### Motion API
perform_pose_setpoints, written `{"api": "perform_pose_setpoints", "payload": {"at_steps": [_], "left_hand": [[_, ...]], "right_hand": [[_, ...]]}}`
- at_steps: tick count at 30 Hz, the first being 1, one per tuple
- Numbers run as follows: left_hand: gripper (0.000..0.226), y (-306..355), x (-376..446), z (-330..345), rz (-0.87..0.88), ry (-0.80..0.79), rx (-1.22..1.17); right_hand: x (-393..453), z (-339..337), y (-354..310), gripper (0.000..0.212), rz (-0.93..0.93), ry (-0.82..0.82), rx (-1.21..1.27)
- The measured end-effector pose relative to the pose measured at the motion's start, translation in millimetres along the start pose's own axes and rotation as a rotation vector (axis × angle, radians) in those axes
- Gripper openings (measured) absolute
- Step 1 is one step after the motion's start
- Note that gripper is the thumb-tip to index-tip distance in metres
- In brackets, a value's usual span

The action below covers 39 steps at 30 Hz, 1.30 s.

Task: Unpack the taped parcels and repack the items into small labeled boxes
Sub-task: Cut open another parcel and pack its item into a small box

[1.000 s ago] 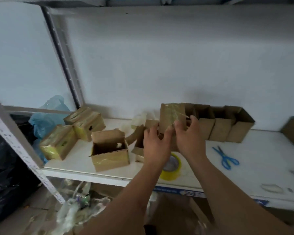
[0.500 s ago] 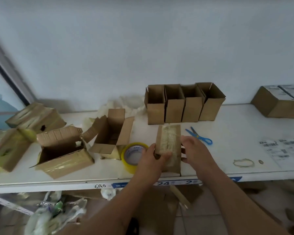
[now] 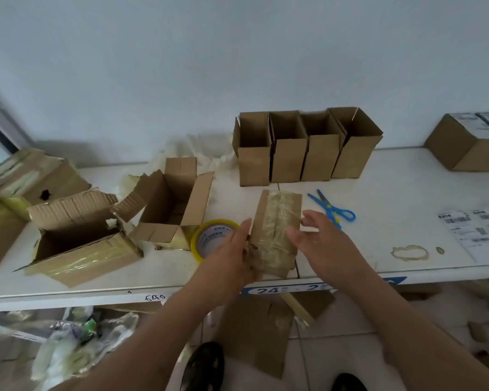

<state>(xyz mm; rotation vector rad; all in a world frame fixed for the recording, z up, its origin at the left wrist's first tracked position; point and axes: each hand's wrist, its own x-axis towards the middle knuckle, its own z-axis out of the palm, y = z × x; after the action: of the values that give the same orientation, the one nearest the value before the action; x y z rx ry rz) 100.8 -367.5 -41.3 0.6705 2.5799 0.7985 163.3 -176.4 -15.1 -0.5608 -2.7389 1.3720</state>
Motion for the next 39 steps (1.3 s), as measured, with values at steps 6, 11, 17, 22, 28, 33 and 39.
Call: {"api": "perform_pose_setpoints", "payload": {"at_steps": [6,11,17,22,28,33,39], "left_hand": [[0.101,0,-2,-6,0.064,-0.002,0.146],[0.100,0,-4,-8,0.058,0.030,0.239],[0.106,-8,-8,-13,0.058,-0.015,0.237],[0.111,-8,-10,-10,0.078,0.007,0.223],[0.121,1,-11,1,0.080,0.065,0.234],[0.125,9,-12,4,0.042,0.055,0.205],[0.092,3,-12,8,0.058,0.081,0.132]], "right_hand": [[0,-10,6,0.084,-0.355,-0.212,-0.522],[3,4,4,0.073,-0.444,-0.160,-0.642],[0,22,0,0.052,-0.582,-0.026,-0.611],[4,23,0,0.043,-0.622,-0.028,-0.492],[6,18,-1,0.025,-0.484,-0.057,-0.309],[9,12,-7,0.022,-0.410,-0.094,-0.270],[15,4,-19,0.018,-0.354,-0.176,-0.187]]}}
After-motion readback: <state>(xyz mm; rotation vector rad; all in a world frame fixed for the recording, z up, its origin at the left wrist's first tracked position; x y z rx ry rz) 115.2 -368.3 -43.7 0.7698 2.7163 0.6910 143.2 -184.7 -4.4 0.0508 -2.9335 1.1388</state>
